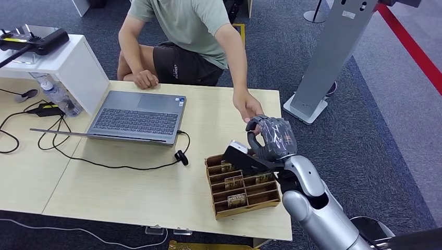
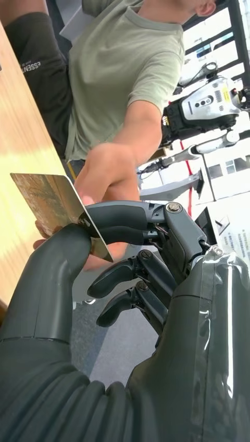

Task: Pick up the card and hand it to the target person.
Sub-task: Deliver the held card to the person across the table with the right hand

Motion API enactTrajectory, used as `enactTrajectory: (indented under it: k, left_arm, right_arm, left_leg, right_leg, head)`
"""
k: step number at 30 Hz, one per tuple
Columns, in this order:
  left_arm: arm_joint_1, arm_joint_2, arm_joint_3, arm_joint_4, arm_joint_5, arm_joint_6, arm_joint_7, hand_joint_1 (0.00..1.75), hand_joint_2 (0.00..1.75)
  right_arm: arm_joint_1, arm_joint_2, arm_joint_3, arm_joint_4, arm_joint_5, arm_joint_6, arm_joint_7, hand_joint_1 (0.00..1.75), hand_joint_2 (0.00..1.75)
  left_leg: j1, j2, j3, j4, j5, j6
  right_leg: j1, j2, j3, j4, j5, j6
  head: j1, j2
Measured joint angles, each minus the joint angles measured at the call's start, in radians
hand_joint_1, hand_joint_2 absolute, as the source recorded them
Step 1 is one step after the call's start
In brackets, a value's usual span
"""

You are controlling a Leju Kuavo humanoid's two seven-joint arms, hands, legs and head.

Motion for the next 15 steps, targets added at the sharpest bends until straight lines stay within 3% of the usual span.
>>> enactTrajectory:
  k: [12,15]
  left_arm:
    - [0.0,-0.001,0.0,0.0,0.017,0.0,-0.008,0.0,0.0]
    - [0.0,-0.001,0.0,0.0,0.017,0.001,-0.008,0.0,0.0]
  right_arm:
    - [-0.072,0.06,0.032,0.14,0.0,-0.045,-0.012,1.55,1.75]
    - [-0.078,0.067,0.039,0.162,-0.001,-0.053,-0.012,0.39,1.75]
  left_leg:
    - [0.0,0.0,0.0,0.0,0.0,0.0]
    - [0.0,0.0,0.0,0.0,0.0,0.0]
  right_leg:
    - [0.0,0.0,0.0,0.0,0.0,0.0]
    - [0.0,0.0,0.0,0.0,0.0,0.0]
  head:
    - [0.0,0.0]
    - [0.0,0.0]
